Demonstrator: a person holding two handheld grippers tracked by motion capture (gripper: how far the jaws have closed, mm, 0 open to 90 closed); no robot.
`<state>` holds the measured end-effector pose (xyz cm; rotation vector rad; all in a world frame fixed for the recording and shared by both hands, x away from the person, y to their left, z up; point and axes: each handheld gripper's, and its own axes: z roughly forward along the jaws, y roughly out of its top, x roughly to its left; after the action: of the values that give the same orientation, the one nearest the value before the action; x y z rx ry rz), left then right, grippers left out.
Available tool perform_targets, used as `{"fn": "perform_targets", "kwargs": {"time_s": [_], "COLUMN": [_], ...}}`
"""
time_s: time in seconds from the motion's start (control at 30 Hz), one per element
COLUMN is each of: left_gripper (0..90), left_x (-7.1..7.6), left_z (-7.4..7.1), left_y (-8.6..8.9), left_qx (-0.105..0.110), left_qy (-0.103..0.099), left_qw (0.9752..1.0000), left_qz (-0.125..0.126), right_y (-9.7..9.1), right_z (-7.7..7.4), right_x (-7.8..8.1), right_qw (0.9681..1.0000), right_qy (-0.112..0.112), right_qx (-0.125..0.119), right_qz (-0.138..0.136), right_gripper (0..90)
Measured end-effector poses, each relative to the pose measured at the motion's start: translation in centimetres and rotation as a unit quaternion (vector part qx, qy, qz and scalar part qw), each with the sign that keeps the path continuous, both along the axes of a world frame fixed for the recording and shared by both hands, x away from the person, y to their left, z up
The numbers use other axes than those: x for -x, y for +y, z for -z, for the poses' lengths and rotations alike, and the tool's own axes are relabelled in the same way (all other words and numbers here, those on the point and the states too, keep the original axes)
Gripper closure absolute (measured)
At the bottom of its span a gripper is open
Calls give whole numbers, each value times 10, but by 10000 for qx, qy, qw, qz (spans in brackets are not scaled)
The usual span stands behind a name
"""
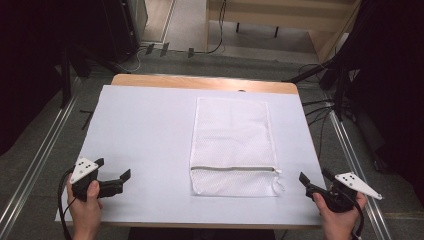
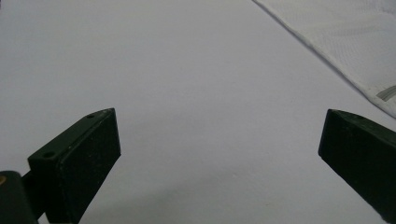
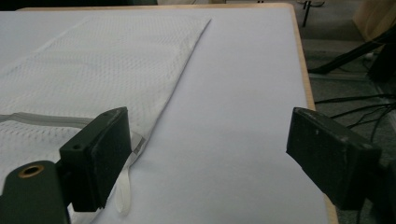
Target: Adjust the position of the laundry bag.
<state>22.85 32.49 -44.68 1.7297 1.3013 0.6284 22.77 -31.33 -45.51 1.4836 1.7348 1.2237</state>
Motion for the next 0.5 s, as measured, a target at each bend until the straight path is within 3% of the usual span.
{"fn": "perform_targets", "kwargs": {"time_s": [0.07,0.17,0.27,0.3,0.4,0.47,0.5], "left_gripper": [0,0,15,44,83,98,166], "left_x": [0,2,4,3,0,-8,-13], "left_z": [-1,-5,-8,-10,-14,-19,-20], "left_y": [-1,-7,-14,-24,-39,-50,-57], "left_qx": [-15,167,111,27,111,158,71], "left_qy": [0,-8,-12,58,114,340,486], "left_qw": [10000,9998,9999,9999,9998,9991,9982], "left_qz": [-6,69,5,-148,-148,-209,-352], "right_y": [1,3,5,7,14,17,18], "right_z": [0,-2,-4,-5,-8,-10,-11], "right_x": [1,3,4,4,4,4,5], "right_qw": [10000,9998,9995,9995,9992,9984,9983], "right_qy": [-51,-161,-204,-213,-190,-163,-192], "right_qx": [31,-90,-202,-171,43,159,157], "right_qz": [50,88,152,171,346,518,536], "right_gripper": [172,201,212,214,255,338,367]}}
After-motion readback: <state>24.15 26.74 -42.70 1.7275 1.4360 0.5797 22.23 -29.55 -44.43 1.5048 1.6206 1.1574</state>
